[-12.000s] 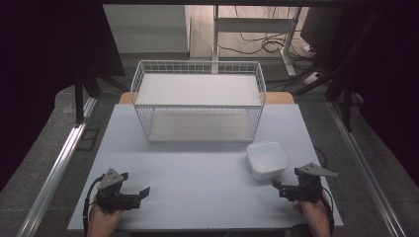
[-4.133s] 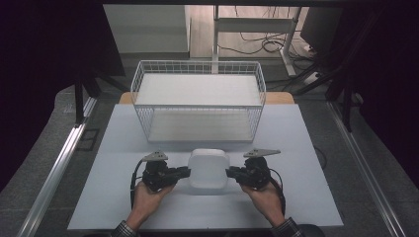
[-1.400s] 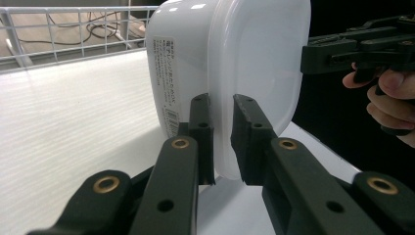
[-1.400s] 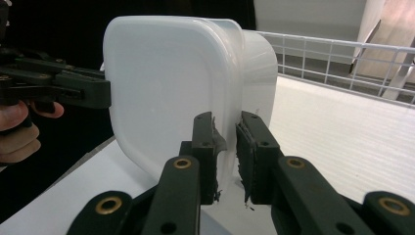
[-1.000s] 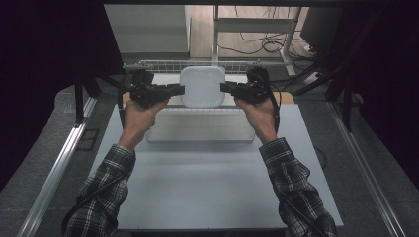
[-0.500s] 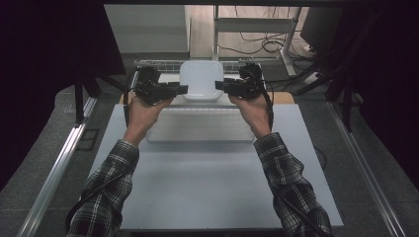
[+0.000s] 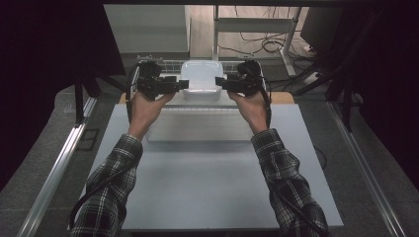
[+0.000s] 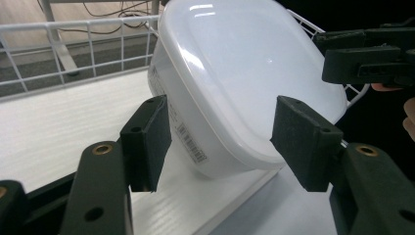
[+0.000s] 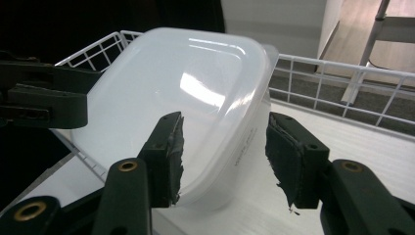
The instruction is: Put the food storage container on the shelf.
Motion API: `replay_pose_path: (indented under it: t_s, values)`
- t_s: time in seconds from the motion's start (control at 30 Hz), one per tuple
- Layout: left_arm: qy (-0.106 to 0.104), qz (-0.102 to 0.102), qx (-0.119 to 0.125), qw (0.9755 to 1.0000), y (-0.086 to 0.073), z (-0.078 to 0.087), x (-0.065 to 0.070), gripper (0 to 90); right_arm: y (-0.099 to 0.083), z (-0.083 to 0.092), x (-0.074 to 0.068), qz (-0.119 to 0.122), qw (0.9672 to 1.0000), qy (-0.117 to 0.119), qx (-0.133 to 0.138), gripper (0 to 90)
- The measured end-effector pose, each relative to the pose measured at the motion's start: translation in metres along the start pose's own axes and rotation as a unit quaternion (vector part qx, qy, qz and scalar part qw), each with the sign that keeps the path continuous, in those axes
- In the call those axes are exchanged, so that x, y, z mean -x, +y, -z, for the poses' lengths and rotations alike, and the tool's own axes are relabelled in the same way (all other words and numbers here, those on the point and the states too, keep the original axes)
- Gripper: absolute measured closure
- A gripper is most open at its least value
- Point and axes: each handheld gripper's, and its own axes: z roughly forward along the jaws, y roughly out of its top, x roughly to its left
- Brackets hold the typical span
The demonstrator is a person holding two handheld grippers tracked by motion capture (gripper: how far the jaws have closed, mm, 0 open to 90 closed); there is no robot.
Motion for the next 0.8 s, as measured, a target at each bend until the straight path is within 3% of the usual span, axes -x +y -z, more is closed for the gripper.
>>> replay_pose_path:
  t_s: [0.2, 0.27, 0.37, 0.53, 0.6, 0.8]
  values:
    - [0.047, -0.028, 0.0, 0.9985, 0.009, -0.003, 0.005, 33.0, 0.004, -0.006, 0.001, 0.0, 0.9999, -0.014, 0.001, 47.5]
    - [0.052, -0.035, 0.008, 0.998, 0.011, -0.001, 0.005, 29.8, 0.006, -0.005, 0.001, 0.001, 0.9999, -0.015, 0.007, 45.5]
    - [0.042, -0.025, 0.02, 0.9986, 0.013, 0.004, 0.005, 28.1, 0.008, -0.003, 0.001, 0.0, 0.9999, -0.011, 0.013, 44.0]
    - [0.004, -0.02, 0.035, 0.9992, 0.01, 0.013, 0.008, 23.4, 0.007, 0.003, -0.001, 0.006, 0.9999, 0.009, 0.012, 38.1]
    - [-0.01, -0.024, 0.032, 0.9992, 0.008, 0.015, 0.01, 20.5, 0.005, 0.005, -0.003, 0.011, 0.9998, 0.013, 0.008, 33.9]
    - [-0.024, -0.043, 0.013, 0.9987, -0.004, 0.015, 0.015, 8.7, -0.004, 0.009, -0.006, 0.024, 0.9989, 0.039, 0.008, 17.3]
